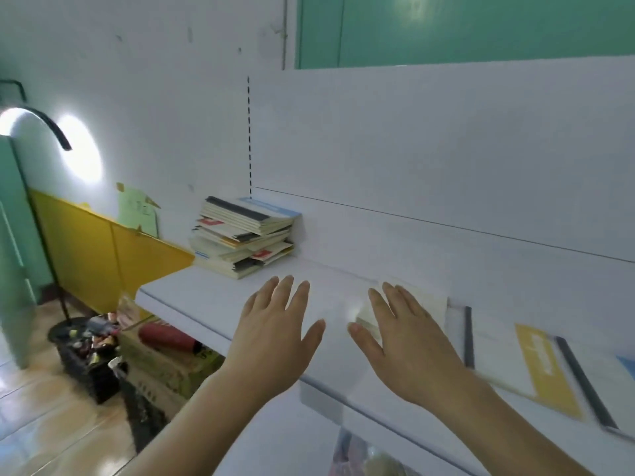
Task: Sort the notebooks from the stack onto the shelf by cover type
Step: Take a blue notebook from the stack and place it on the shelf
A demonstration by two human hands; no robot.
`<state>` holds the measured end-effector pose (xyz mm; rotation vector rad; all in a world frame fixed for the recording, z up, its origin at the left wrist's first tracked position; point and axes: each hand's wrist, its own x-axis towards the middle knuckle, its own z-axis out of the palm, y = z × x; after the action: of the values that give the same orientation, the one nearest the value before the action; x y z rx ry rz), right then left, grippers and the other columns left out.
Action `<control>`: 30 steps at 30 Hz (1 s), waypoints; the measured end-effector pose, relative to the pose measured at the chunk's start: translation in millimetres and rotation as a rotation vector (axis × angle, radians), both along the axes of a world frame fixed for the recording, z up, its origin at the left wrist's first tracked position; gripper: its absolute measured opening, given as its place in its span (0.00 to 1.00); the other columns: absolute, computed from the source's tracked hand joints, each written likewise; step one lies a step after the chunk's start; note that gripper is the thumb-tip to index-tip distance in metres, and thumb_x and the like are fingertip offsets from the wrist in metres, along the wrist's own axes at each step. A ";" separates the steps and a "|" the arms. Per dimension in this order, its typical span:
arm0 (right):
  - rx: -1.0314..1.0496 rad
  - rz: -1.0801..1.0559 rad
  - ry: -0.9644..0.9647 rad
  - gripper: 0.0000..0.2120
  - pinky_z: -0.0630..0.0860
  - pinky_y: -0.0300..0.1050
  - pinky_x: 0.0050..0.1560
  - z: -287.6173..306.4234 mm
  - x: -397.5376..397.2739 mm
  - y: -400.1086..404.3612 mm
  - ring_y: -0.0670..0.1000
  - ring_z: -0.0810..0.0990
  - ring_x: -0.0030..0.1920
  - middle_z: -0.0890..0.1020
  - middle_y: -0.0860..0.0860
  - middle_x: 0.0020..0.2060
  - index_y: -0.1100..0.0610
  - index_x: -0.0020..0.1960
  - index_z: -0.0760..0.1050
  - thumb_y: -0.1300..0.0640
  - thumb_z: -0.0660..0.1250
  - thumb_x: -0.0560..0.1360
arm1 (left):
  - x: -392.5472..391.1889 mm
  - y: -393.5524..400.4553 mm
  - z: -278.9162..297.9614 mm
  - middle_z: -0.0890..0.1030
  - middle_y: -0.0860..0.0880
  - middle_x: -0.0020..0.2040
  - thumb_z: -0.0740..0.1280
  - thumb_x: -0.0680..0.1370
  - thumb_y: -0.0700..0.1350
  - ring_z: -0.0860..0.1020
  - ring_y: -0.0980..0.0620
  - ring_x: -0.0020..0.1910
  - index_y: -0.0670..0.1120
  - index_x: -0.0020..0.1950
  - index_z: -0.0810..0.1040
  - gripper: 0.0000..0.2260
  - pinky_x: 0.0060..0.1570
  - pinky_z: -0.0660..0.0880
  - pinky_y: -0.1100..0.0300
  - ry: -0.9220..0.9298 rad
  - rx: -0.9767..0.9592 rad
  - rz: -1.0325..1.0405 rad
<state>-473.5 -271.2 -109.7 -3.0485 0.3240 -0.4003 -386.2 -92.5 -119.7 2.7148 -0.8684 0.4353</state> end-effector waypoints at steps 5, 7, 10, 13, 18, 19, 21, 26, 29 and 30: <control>-0.021 0.090 -0.029 0.37 0.46 0.50 0.78 5.1 103.7 25.1 0.52 0.43 0.79 0.46 0.53 0.80 0.54 0.80 0.44 0.33 0.40 0.79 | 81.7 36.6 9.9 0.57 0.51 0.81 0.50 0.82 0.64 0.53 0.48 0.80 0.52 0.81 0.55 0.30 0.79 0.54 0.48 -0.044 0.023 0.083; -0.012 0.118 -0.033 0.36 0.47 0.50 0.78 13.6 142.6 32.8 0.53 0.44 0.79 0.47 0.53 0.80 0.54 0.80 0.45 0.34 0.41 0.79 | 113.0 45.7 18.4 0.60 0.52 0.80 0.51 0.82 0.64 0.55 0.49 0.79 0.52 0.80 0.57 0.29 0.78 0.53 0.51 -0.059 0.030 0.098; -0.031 0.158 -0.102 0.35 0.52 0.51 0.77 25.9 197.1 42.2 0.54 0.49 0.78 0.53 0.54 0.79 0.56 0.79 0.49 0.35 0.44 0.80 | 157.6 54.2 30.4 0.65 0.54 0.77 0.53 0.82 0.63 0.60 0.51 0.77 0.53 0.78 0.61 0.26 0.76 0.56 0.53 -0.087 0.021 0.121; -0.046 0.181 -0.145 0.35 0.58 0.51 0.75 34.5 246.8 49.8 0.54 0.55 0.76 0.60 0.55 0.76 0.57 0.78 0.53 0.35 0.45 0.80 | 197.4 59.5 38.2 0.69 0.55 0.75 0.54 0.83 0.62 0.63 0.52 0.76 0.53 0.76 0.64 0.25 0.74 0.59 0.55 -0.084 -0.013 0.117; -0.065 0.148 -0.151 0.34 0.56 0.54 0.76 42.8 321.2 64.5 0.56 0.52 0.78 0.57 0.57 0.78 0.58 0.78 0.53 0.38 0.46 0.81 | 264.3 68.0 38.4 0.66 0.54 0.77 0.52 0.83 0.62 0.60 0.53 0.77 0.52 0.78 0.62 0.26 0.76 0.57 0.56 -0.092 -0.051 0.049; -0.075 0.134 -0.155 0.33 0.56 0.54 0.76 43.9 335.0 67.1 0.56 0.53 0.77 0.57 0.57 0.77 0.59 0.78 0.54 0.38 0.46 0.81 | 278.2 69.1 37.6 0.65 0.54 0.77 0.52 0.83 0.61 0.60 0.53 0.78 0.51 0.79 0.62 0.26 0.76 0.56 0.57 -0.088 -0.060 0.026; -0.091 0.100 -0.159 0.32 0.59 0.54 0.74 44.7 359.1 72.3 0.56 0.57 0.76 0.60 0.57 0.76 0.59 0.77 0.56 0.39 0.46 0.82 | 304.1 71.2 36.1 0.63 0.53 0.78 0.53 0.83 0.61 0.58 0.53 0.78 0.51 0.79 0.61 0.26 0.77 0.56 0.55 -0.081 -0.068 -0.026; -0.136 -0.005 -0.105 0.21 0.72 0.50 0.60 42.6 390.7 82.5 0.55 0.75 0.60 0.77 0.54 0.58 0.56 0.59 0.73 0.44 0.47 0.83 | 357.5 77.3 37.3 0.63 0.53 0.78 0.53 0.84 0.60 0.60 0.52 0.77 0.51 0.79 0.61 0.26 0.75 0.58 0.56 -0.064 -0.063 -0.207; -0.137 -0.057 -0.129 0.16 0.74 0.48 0.45 43.5 389.7 93.7 0.52 0.78 0.46 0.80 0.49 0.46 0.52 0.49 0.74 0.48 0.50 0.83 | 376.2 80.7 38.7 0.69 0.53 0.72 0.54 0.84 0.59 0.69 0.52 0.70 0.50 0.75 0.67 0.23 0.66 0.65 0.59 -0.087 -0.140 -0.303; -0.157 -0.081 -0.179 0.14 0.74 0.48 0.45 44.0 388.0 98.0 0.52 0.78 0.45 0.80 0.48 0.45 0.52 0.49 0.74 0.49 0.52 0.83 | 380.7 81.3 38.8 0.71 0.54 0.70 0.55 0.84 0.59 0.70 0.52 0.67 0.51 0.73 0.70 0.22 0.63 0.66 0.59 -0.074 -0.182 -0.328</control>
<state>-85.6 -173.2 -65.7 -3.1254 0.4261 -0.7321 -5.6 -11.2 -80.9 2.3480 -1.2049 0.5168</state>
